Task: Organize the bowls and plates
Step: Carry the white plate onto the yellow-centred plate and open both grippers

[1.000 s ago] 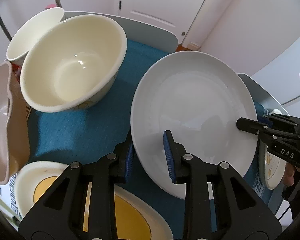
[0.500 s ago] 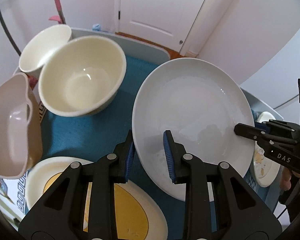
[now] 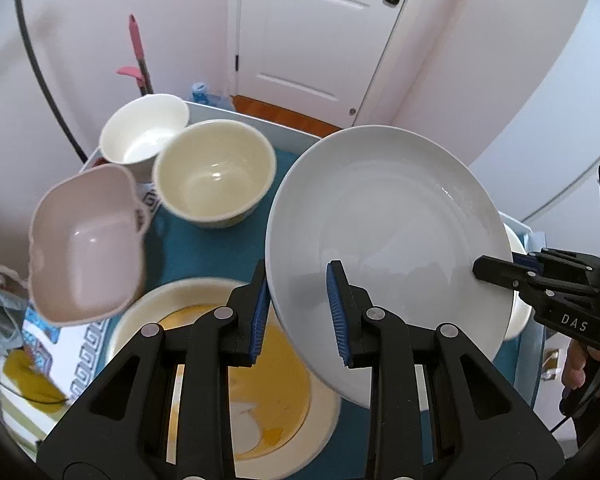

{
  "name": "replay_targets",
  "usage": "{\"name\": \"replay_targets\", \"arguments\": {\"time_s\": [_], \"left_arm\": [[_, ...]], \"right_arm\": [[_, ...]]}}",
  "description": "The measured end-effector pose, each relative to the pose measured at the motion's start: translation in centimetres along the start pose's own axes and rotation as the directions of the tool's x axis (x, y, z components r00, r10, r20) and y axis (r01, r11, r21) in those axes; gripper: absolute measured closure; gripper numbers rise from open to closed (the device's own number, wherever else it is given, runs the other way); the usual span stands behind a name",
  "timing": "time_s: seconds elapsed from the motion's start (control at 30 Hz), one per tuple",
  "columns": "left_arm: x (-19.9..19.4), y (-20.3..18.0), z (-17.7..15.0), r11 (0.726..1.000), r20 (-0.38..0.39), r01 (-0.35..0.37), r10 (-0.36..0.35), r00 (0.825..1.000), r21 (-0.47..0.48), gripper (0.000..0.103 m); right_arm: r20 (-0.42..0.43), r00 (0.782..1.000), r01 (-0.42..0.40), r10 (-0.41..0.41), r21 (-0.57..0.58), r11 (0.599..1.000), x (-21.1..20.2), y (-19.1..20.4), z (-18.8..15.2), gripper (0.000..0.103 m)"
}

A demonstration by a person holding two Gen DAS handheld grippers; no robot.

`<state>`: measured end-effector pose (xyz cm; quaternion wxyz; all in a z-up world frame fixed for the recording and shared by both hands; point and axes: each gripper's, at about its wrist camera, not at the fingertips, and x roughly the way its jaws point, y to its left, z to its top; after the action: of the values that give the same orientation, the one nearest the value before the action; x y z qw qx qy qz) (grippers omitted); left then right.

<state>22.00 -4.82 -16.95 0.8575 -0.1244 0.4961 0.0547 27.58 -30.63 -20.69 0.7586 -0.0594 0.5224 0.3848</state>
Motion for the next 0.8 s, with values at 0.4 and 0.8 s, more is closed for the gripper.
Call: {"name": "replay_targets", "arguments": {"time_s": [0.4, 0.8], "left_arm": [[-2.3, 7.1, -4.2, 0.987, -0.089, 0.071, -0.058, 0.994, 0.143, 0.078], [1.2, 11.3, -8.0, 0.961, -0.164, 0.114, -0.074, 0.984, 0.25, 0.078]], "right_arm": [[0.002, 0.999, 0.041, -0.042, 0.182, 0.982, 1.5, 8.2, -5.8, 0.086], [-0.019, 0.99, 0.137, -0.137, 0.286, 0.948, 5.8, 12.5, -8.9, 0.086]]}}
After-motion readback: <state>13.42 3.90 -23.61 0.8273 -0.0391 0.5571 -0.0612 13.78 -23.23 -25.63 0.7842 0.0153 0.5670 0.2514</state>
